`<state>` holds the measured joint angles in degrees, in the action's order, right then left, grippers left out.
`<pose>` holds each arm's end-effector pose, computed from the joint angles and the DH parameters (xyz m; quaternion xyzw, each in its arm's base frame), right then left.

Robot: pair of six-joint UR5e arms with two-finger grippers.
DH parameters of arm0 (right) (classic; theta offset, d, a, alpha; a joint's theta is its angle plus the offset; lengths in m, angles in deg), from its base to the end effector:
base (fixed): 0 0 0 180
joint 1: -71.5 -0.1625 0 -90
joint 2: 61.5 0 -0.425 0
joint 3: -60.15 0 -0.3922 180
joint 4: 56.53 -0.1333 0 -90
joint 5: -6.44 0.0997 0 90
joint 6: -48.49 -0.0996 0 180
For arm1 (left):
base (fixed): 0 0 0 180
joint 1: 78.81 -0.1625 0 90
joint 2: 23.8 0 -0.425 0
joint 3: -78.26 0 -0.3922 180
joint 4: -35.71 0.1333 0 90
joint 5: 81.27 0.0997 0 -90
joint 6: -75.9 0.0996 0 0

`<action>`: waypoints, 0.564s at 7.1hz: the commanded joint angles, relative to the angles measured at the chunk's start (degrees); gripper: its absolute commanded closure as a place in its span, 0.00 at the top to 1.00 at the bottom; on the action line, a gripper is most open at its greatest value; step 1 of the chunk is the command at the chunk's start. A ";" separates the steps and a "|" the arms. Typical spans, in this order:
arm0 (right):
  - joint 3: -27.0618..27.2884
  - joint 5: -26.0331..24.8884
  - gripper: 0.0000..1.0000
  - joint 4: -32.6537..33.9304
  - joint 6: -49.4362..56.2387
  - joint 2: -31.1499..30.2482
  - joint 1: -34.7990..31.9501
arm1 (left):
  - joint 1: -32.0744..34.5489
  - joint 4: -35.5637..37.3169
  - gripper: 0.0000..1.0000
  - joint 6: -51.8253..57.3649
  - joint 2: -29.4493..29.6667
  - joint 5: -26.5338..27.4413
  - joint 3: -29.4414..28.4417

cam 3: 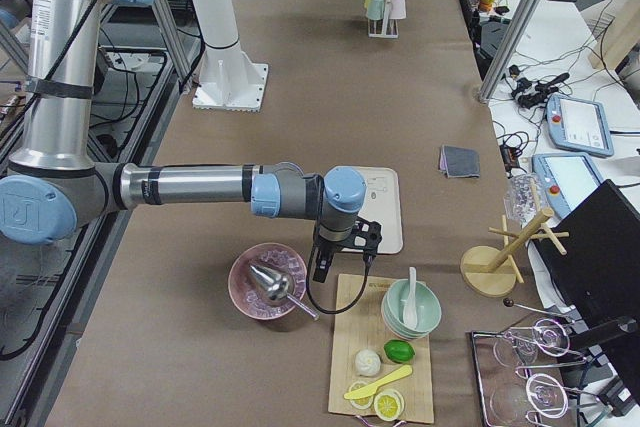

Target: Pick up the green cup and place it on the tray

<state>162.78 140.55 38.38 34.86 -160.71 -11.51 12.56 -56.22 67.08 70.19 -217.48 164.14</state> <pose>0.0122 -0.4259 0.6327 -0.0791 -0.3672 0.0585 0.9249 -0.0739 -0.5220 0.6531 -0.0111 0.3925 -0.0755 0.9166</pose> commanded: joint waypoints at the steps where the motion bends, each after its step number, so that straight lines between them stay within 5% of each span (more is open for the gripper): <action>1: -2.41 -0.52 1.00 -0.08 -3.39 4.79 5.47 | 0.12 0.09 0.98 -0.05 -0.38 0.16 1.91; 4: -15.23 -0.52 1.00 -1.39 -4.29 16.31 9.70 | 0.03 0.61 0.98 -0.14 -0.30 0.34 2.45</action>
<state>152.28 140.05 37.93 30.81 -148.48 -3.43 12.61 -55.67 66.95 69.90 -217.18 166.41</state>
